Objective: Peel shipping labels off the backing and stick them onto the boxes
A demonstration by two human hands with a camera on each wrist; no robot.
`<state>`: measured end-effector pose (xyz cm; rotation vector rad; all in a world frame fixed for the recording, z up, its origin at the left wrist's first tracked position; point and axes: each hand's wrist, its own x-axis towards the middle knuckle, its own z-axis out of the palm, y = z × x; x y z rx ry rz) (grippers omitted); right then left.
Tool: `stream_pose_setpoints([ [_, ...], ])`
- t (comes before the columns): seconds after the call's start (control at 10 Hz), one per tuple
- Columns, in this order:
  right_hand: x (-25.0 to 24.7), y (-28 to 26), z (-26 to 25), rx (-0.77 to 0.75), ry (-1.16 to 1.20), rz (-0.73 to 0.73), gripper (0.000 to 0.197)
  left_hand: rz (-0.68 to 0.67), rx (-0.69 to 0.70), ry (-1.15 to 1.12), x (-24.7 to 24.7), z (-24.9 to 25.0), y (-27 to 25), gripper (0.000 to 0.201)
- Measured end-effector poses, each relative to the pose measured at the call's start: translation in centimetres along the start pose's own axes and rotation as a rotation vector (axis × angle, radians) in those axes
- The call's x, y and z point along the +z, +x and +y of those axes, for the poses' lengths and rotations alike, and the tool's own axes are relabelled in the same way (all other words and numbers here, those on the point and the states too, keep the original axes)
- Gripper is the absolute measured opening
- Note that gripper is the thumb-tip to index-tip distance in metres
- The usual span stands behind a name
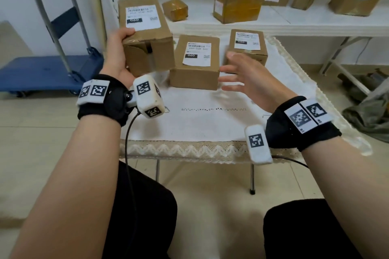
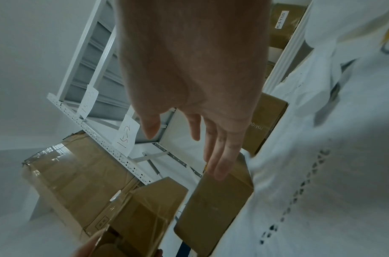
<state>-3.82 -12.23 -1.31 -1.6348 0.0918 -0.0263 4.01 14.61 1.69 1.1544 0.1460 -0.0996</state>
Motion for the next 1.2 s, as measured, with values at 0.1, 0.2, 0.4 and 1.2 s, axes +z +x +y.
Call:
stream_pose_setpoints([
  [0.1,0.5,0.0,0.0,0.012,0.020,0.025,0.047,0.042,-0.029,0.032,-0.5,-0.6,0.7,0.024],
  [0.2,0.8,0.1,0.0,0.009,0.051,0.054,0.042,0.111,-0.050,0.053,-0.9,-0.8,0.9,0.017],
  [0.4,0.7,0.0,-0.1,0.024,0.086,0.096,0.030,0.216,-0.105,0.081,-3.7,-1.8,4.0,0.058],
  [1.2,-2.8,-1.2,-0.3,0.033,0.197,0.368,0.022,0.230,0.376,0.497,2.6,-3.9,3.7,0.036],
])
